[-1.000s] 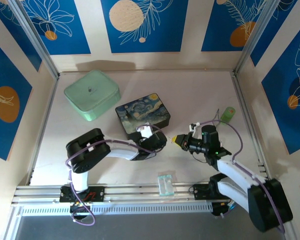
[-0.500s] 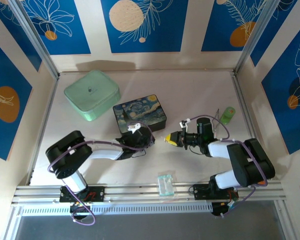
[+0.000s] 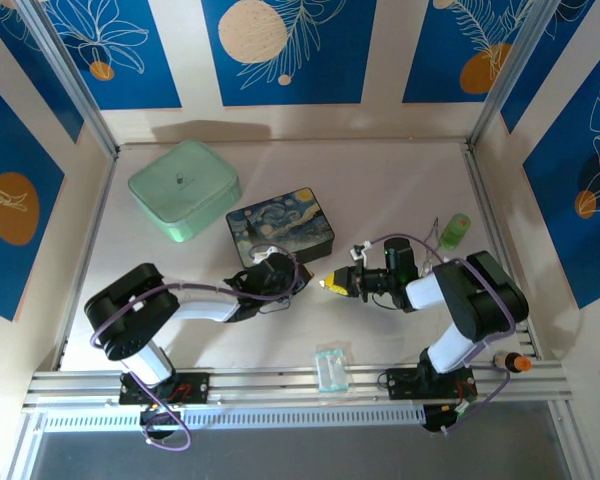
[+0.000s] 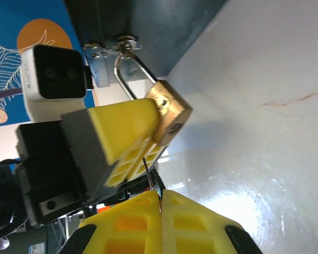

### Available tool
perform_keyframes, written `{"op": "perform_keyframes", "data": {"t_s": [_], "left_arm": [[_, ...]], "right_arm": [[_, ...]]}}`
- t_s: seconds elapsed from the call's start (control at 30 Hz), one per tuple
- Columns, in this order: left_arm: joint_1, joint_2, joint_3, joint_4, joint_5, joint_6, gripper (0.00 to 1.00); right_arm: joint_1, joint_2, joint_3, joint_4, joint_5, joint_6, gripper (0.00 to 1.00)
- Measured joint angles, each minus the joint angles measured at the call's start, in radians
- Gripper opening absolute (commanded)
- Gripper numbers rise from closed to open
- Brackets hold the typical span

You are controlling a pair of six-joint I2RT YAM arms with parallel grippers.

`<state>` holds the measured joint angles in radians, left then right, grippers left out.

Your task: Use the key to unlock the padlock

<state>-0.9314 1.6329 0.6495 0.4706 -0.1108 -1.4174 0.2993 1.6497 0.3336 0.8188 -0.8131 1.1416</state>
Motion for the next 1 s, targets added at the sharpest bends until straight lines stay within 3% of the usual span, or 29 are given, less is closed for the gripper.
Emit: {"op": "perform_keyframes", "data": {"t_s": [0.43,1.0], "left_arm": [[0.002,-0.022,-0.037,0.075,0.0,-0.038,0.0],[0.005,-0.02,-0.05,0.155,0.024,-0.07,0.0]], "right_arm": [[-0.02,0.105,-0.002,0.188,-0.043,0.084,0.0],[-0.023,0.122,-0.002,0.24,-0.044,0.126,0.0]]}}
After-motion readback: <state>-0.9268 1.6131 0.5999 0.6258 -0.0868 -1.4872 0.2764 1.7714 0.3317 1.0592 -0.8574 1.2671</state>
